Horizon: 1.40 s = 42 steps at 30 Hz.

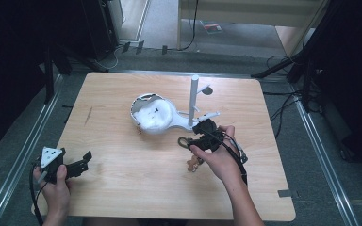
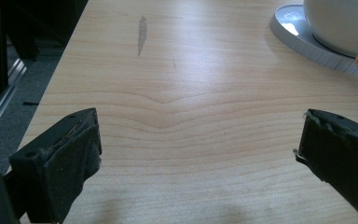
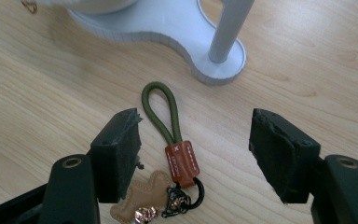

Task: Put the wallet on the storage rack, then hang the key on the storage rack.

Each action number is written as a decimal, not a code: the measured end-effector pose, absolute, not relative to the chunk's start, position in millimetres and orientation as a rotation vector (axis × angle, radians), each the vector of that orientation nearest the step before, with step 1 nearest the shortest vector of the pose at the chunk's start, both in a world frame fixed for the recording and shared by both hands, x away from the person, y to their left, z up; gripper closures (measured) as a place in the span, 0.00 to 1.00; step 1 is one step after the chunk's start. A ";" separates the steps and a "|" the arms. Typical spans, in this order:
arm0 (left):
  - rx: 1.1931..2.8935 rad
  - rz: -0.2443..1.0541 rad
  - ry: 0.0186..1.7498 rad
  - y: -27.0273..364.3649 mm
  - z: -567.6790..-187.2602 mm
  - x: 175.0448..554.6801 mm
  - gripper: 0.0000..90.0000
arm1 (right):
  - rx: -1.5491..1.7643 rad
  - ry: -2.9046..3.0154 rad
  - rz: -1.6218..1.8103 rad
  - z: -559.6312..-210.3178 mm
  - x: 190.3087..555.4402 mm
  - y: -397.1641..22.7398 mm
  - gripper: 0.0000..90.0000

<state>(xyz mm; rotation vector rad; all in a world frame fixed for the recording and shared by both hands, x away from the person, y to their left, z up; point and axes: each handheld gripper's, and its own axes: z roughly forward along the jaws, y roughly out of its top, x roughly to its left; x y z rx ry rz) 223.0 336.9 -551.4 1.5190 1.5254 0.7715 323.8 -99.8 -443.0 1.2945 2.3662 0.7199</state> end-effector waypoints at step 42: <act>1.514 0.768 1.528 337.5 -551.3 221.9 0.00 | 1.275 2.606 0.467 -497.9 346.4 -104.9 0.60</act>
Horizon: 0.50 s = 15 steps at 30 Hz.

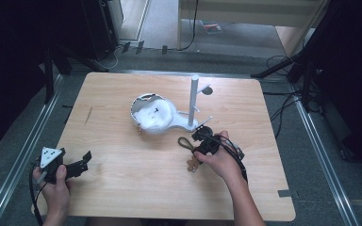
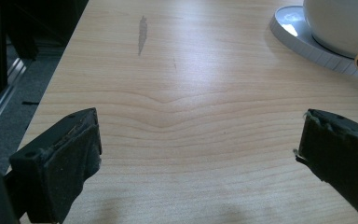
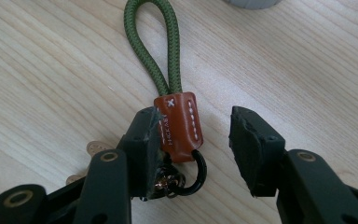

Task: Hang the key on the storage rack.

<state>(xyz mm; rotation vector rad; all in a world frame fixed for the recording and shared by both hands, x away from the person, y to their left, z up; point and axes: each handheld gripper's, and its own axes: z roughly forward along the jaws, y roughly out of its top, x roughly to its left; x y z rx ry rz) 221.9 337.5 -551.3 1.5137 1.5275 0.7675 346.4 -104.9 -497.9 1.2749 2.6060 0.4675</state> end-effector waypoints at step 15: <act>1.513 0.764 1.530 337.9 -551.4 222.3 0.00 | 1.296 2.641 0.428 -509.6 349.2 -104.4 0.64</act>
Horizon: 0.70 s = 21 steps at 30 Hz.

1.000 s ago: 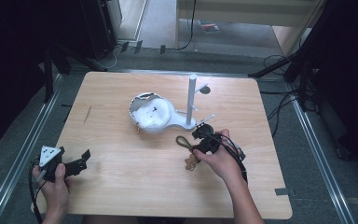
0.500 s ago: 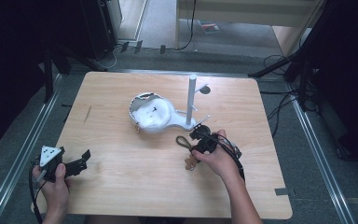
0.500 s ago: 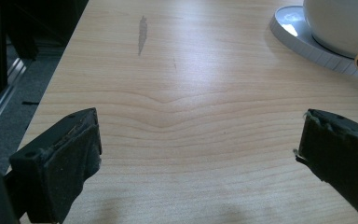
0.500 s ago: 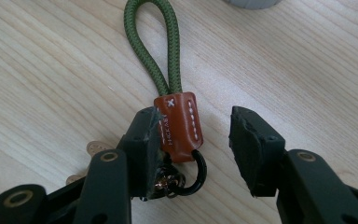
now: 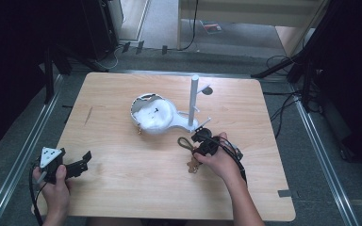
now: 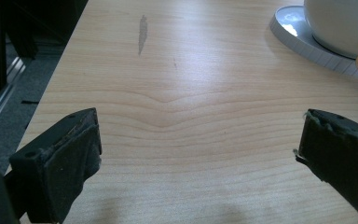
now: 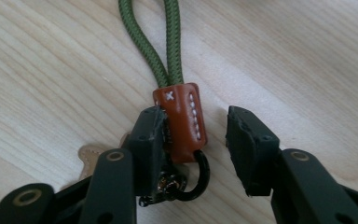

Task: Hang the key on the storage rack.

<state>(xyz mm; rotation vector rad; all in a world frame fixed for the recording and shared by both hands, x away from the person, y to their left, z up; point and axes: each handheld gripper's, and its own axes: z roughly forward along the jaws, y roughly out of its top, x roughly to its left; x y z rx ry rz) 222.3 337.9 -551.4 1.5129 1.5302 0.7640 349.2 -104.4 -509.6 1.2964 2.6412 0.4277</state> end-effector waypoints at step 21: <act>1.513 0.765 1.530 337.6 -551.4 222.3 0.00 | 1.317 2.543 0.536 -497.9 336.5 -107.1 0.92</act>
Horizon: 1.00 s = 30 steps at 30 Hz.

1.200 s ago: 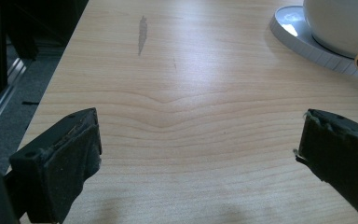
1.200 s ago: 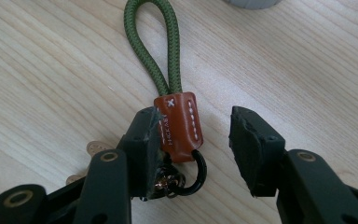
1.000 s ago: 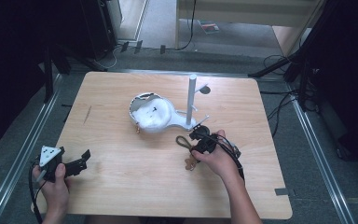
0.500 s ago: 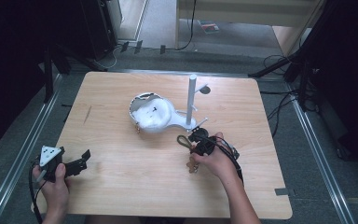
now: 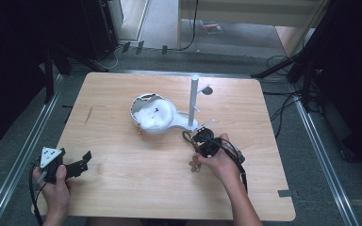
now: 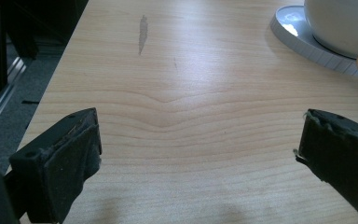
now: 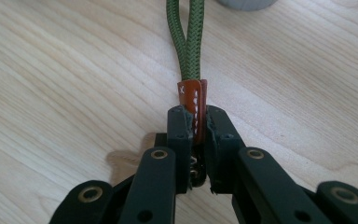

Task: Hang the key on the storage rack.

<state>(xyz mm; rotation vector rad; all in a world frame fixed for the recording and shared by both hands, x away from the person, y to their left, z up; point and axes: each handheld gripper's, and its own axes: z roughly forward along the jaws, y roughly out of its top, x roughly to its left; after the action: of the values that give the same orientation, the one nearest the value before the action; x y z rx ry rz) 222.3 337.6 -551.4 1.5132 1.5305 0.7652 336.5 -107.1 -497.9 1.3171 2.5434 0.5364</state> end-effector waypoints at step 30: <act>1.518 0.768 1.530 337.0 -551.3 222.2 0.00 | 1.339 2.332 0.903 -448.5 313.9 -129.1 0.92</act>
<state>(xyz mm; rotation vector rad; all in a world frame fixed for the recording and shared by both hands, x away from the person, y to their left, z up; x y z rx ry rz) 222.2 337.0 -551.3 1.5178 1.5302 0.7684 313.9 -129.1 -448.5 1.3395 2.3320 0.9025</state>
